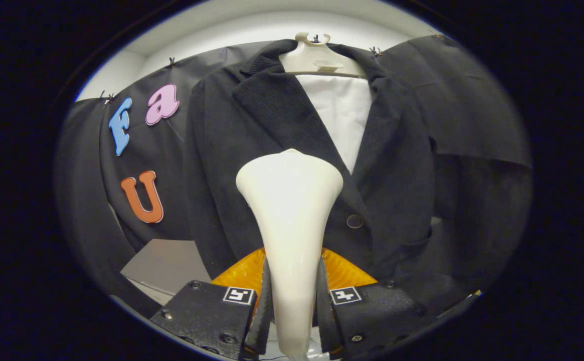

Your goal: Iron the clothes twice with a garment steamer, once on the left side and once on the right side.

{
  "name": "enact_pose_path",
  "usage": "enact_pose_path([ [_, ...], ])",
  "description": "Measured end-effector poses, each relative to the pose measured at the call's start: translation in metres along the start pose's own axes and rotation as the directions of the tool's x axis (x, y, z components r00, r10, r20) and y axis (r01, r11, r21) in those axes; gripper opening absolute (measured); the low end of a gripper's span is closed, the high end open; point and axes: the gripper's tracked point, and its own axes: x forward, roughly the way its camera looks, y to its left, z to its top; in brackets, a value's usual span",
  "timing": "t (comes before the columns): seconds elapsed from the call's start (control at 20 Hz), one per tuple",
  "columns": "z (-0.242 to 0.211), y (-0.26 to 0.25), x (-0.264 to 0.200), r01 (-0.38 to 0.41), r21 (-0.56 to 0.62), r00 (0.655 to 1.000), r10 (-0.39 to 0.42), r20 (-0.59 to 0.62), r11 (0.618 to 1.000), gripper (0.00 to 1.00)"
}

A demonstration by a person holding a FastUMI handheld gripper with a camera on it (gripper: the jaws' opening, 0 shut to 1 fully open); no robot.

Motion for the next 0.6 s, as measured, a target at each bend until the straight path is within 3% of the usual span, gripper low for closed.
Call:
enact_pose_path([
  [0.6, -0.056, -0.012, 0.007, 0.022, -0.009, 0.994, -0.023, -0.103, 1.000, 0.42],
])
